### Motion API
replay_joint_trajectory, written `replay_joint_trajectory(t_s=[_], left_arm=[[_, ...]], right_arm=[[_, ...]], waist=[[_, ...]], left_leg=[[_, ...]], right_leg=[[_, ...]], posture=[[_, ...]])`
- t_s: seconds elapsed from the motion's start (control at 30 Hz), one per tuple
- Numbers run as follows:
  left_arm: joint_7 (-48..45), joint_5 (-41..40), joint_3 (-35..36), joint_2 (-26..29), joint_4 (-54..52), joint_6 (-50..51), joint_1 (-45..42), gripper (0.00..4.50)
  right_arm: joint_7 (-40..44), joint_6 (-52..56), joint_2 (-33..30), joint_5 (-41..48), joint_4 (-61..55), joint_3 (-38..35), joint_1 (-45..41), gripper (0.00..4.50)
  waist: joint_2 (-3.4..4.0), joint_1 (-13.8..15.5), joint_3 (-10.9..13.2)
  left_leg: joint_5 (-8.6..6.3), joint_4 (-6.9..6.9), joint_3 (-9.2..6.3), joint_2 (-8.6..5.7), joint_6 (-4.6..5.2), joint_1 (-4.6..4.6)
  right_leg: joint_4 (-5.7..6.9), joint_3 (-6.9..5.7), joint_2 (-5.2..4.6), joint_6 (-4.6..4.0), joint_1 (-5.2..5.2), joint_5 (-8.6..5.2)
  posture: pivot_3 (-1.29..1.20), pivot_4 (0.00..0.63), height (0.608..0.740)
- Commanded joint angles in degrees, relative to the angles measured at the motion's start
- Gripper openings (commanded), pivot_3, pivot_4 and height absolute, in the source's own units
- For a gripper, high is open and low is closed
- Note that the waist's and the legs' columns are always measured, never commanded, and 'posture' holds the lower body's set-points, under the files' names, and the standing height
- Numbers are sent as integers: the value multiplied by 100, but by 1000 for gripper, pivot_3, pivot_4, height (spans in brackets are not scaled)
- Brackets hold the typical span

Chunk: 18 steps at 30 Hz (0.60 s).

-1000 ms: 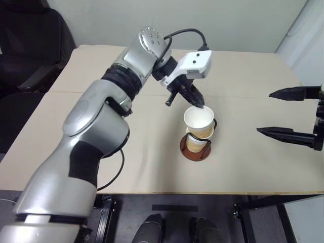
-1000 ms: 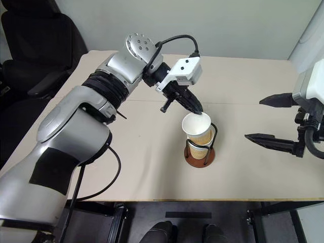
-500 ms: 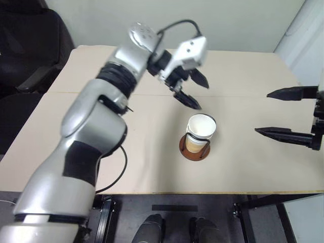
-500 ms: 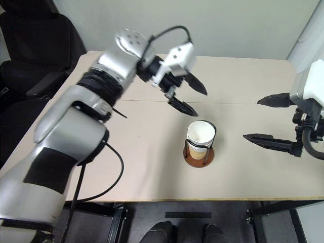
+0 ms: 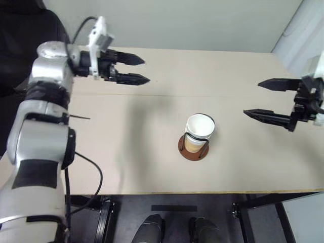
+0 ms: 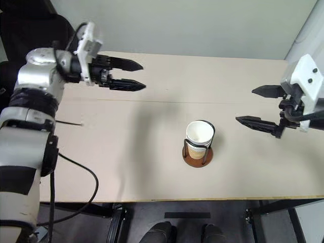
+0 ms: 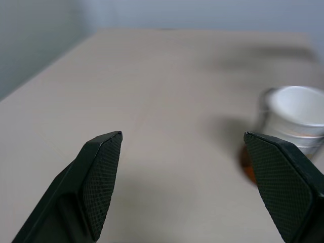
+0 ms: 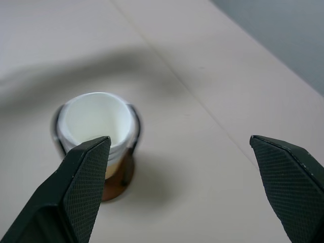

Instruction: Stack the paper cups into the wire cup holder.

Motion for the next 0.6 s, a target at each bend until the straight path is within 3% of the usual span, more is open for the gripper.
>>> replay_joint_trajectory(t_s=[0.03,0.3,0.6], left_arm=[[958,141,673,268,-424,105,340,4118],[2297,363,1552,720,-1519,629,1453,4118],[2621,353,1934,711,-2447,1169,2055,4118]], right_arm=[[-218,-386,142,-586,636,178,-233,4500],[-342,-517,831,-1041,992,728,-823,4500],[-207,-510,1012,-1218,1060,842,-860,4500]], waist=[[2,-5,1],[4,-58,1],[4,-31,1]], left_leg=[[0,3,-10,5,0,0],[1,4,-5,7,0,1],[2,10,-20,3,-3,2]], right_leg=[[2,12,-16,0,2,0],[11,6,-7,-8,-6,-1],[3,-11,-14,-19,6,0]], posture=[[0,150,740],[0,150,740],[0,150,740]])
